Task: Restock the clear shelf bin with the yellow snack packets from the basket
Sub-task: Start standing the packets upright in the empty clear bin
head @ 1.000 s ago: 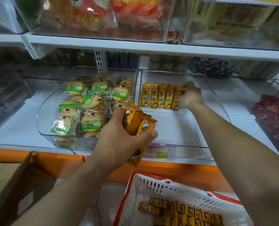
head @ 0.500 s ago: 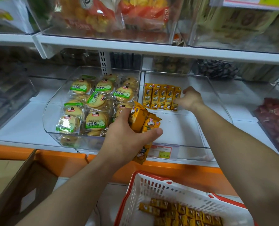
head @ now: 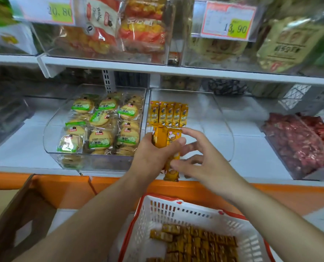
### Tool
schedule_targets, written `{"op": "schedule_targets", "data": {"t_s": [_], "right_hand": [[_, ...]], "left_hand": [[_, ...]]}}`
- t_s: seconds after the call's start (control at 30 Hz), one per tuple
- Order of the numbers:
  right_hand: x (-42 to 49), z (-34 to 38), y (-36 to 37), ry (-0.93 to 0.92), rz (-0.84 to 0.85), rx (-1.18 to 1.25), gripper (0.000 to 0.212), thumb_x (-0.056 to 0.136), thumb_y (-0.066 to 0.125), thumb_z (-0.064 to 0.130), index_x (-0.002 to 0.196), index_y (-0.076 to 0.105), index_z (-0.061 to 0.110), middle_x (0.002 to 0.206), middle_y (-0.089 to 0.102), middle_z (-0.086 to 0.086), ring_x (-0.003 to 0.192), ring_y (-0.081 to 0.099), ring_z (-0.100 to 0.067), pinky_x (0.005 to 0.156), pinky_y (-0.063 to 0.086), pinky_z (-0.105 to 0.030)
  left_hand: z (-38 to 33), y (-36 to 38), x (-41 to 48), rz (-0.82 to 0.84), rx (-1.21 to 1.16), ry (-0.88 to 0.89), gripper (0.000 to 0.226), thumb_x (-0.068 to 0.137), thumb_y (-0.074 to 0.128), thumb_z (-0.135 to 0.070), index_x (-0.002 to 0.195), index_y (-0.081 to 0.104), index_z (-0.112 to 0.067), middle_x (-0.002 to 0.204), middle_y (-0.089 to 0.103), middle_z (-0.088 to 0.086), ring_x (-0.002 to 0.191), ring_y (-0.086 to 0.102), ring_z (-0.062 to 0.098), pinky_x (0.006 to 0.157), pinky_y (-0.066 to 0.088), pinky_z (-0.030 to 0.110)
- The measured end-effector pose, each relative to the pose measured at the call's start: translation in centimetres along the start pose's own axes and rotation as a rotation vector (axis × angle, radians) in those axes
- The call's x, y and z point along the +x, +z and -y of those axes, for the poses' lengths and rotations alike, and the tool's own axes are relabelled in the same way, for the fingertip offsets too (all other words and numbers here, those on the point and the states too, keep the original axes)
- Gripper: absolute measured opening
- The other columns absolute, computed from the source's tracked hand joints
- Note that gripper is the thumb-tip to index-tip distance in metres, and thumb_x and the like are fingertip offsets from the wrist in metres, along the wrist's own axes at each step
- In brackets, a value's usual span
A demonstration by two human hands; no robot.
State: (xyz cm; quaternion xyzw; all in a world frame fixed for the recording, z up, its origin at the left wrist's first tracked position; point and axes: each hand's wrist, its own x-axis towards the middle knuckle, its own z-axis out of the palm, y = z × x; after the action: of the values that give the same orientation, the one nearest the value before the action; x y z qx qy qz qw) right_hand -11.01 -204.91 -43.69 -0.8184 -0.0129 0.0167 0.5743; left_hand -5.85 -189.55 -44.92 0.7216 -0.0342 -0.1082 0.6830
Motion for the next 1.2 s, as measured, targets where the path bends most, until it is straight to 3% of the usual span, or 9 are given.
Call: {"op": "schedule_targets", "data": {"t_s": [0.07,0.23,0.33,0.43,0.57,0.67,0.77,1.07,1.2], "right_hand": [[-0.4,-0.1,0.0,0.019,-0.074,0.003,0.071,0.077,0.084,0.028,0.134,0.047,0.047,0.1,0.061,0.002,0.08,0.069,-0.02,0.076,0.061,-0.038],[-1.3,-0.3,-1.6,0.023,-0.093,0.221,0.048,0.085,0.078,0.017,0.125,0.058,0.036,0.102,0.073,-0.005,0.086,0.074,-0.023,0.074,0.06,-0.029],[-1.5,-0.5,-2.1,0.027,-0.068,0.286,0.047,0.088,0.075,0.018,0.127,0.059,0.038,0.101,0.073,-0.003,0.09,0.074,-0.02,0.071,0.059,-0.026],[-1.3,-1.0,-2.2,0.055,-0.136,0.336,0.055,0.092,0.068,0.017,0.137,0.053,0.044,0.101,0.065,-0.004,0.092,0.072,-0.023,0.073,0.057,-0.036],[-0.5,-1.5,-3.4,0.067,-0.319,0.283,0.056,0.087,0.074,0.021,0.137,0.052,0.036,0.104,0.064,-0.001,0.073,0.068,-0.016,0.049,0.052,-0.029],[1.4,-2.1,-5.1,0.055,-0.474,0.151,0.04,0.077,0.084,0.022,0.111,0.064,0.024,0.088,0.066,0.003,0.057,0.06,0.0,0.049,0.047,-0.02],[5.1,-2.5,-6.3,0.018,-0.557,-0.049,0.037,0.07,0.089,0.022,0.095,0.062,0.024,0.078,0.062,0.005,0.059,0.056,-0.004,0.057,0.043,-0.019],[18.9,-4.8,-8.3,-0.034,-0.291,-0.921,0.037,0.077,0.076,0.009,0.111,0.064,0.011,0.111,0.066,-0.018,0.103,0.062,-0.035,0.084,0.047,-0.033],[22.3,-6.0,-7.8,0.078,-0.314,-1.028,0.028,0.084,0.065,0.007,0.111,0.061,0.01,0.105,0.066,-0.018,0.099,0.065,-0.034,0.076,0.051,-0.033]], "left_hand": [[0.1,0.8,-0.4,0.054,-0.054,-0.026,0.035,0.081,0.081,-0.043,0.106,0.069,-0.021,0.079,0.077,-0.008,0.072,0.075,0.011,0.057,0.056,0.023],[-0.1,0.6,-0.4,0.119,-0.15,-0.107,0.032,0.094,0.07,-0.035,0.122,0.067,-0.021,0.112,0.077,0.006,0.104,0.074,0.031,0.093,0.057,0.054],[0.3,0.6,-0.6,0.131,-0.081,-0.049,0.025,0.096,0.069,-0.024,0.12,0.066,-0.022,0.105,0.078,0.002,0.097,0.075,0.024,0.086,0.059,0.048],[0.5,0.7,-0.6,0.099,-0.026,-0.006,0.022,0.094,0.071,-0.022,0.116,0.066,-0.025,0.096,0.079,-0.003,0.09,0.076,0.017,0.078,0.06,0.038],[0.2,0.2,-0.2,0.026,0.055,0.048,0.02,0.093,0.072,-0.024,0.112,0.065,-0.025,0.095,0.077,-0.005,0.088,0.076,0.011,0.071,0.061,0.028],[-0.1,-1.0,0.3,-0.027,0.101,0.103,0.021,0.094,0.071,-0.025,0.113,0.062,-0.025,0.097,0.075,-0.008,0.083,0.074,0.002,0.06,0.057,0.015],[-0.4,-2.3,0.9,-0.113,0.154,0.136,0.031,0.093,0.071,-0.027,0.121,0.06,-0.023,0.099,0.075,-0.006,0.083,0.075,0.007,0.059,0.058,0.015],[-0.2,-5.0,2.6,-0.209,0.265,0.22,0.019,0.091,0.074,-0.032,0.102,0.058,-0.034,0.09,0.07,-0.014,0.074,0.068,-0.005,0.053,0.053,0.01],[0.2,-5.4,2.8,-0.186,0.267,0.216,0.024,0.09,0.074,-0.032,0.109,0.059,-0.034,0.088,0.071,-0.016,0.076,0.069,-0.005,0.062,0.059,0.017]]}}
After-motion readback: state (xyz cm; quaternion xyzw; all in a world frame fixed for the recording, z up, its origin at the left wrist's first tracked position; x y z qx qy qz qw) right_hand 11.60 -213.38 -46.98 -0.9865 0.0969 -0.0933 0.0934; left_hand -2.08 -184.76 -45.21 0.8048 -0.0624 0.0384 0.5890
